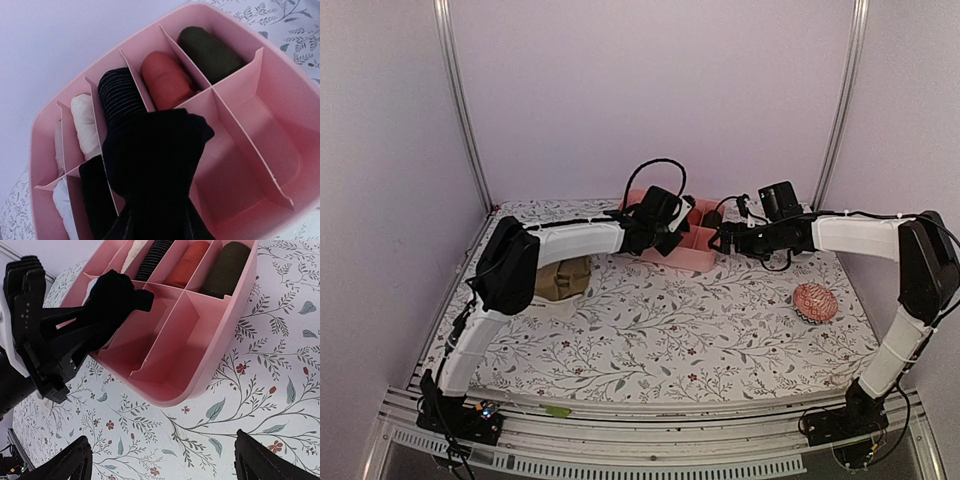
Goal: Roll the underwear
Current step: Move the bin to the storage box, then place the underwear in the storage box.
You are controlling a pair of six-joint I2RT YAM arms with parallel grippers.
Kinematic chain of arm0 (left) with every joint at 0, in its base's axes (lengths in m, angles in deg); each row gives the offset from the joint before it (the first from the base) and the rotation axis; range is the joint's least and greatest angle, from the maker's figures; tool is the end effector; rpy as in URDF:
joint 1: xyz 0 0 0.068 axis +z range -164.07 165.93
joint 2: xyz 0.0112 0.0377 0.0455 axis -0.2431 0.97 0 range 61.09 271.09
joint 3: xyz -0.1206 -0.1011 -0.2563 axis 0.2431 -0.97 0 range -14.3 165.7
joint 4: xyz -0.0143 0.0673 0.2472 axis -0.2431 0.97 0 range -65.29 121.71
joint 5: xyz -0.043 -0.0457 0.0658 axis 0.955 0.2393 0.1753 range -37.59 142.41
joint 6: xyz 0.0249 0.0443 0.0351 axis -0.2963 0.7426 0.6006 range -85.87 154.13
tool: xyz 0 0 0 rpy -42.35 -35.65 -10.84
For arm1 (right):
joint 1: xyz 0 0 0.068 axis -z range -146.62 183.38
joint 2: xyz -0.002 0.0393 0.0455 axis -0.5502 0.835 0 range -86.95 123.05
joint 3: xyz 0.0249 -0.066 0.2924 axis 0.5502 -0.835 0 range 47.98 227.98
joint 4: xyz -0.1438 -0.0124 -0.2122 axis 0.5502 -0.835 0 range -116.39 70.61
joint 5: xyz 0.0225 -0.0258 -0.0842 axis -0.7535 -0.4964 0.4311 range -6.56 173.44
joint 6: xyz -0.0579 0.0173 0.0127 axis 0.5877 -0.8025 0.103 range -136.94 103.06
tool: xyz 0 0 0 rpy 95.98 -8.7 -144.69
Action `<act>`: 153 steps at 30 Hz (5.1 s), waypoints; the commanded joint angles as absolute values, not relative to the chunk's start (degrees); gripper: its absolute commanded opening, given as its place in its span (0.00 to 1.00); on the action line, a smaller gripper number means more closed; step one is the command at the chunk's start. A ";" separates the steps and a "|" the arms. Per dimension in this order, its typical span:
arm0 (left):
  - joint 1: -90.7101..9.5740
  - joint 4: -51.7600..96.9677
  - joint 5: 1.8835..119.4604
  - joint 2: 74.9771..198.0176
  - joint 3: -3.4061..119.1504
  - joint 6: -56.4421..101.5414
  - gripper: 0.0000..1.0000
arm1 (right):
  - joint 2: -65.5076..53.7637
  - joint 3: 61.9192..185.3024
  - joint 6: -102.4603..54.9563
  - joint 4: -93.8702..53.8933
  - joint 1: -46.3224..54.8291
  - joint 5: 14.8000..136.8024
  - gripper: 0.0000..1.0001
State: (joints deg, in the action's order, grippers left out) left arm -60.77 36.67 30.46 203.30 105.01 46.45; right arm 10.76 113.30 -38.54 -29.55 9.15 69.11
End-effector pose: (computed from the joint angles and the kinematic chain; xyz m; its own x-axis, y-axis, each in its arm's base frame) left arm 0.4186 -0.4188 0.1877 -0.2838 0.5898 -0.7561 0.5376 0.7508 0.3838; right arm 0.3433 0.1672 0.2452 -0.7810 0.0397 -0.6233 -0.2973 0.8540 0.4270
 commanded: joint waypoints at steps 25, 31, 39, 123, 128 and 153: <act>-51.33 64.36 44.96 194.93 92.68 29.66 0.00 | 11.55 114.93 -38.39 -29.18 10.02 62.87 0.99; -51.25 53.87 49.44 185.15 81.11 30.52 0.00 | 14.67 116.69 -40.56 -23.81 9.88 51.71 0.85; -51.01 56.34 41.20 184.72 87.43 34.65 0.00 | 19.42 123.74 -43.13 -25.03 6.73 51.78 0.69; -59.12 58.55 34.91 185.45 88.31 39.93 0.00 | 35.01 142.85 -55.69 -22.80 3.13 56.87 0.15; -59.40 59.00 36.33 186.09 88.74 40.09 0.00 | 34.45 141.97 -55.85 -22.62 3.40 57.23 0.15; -49.05 43.71 56.63 192.70 82.59 27.22 0.00 | 33.60 139.66 -57.19 -21.33 4.58 57.60 0.16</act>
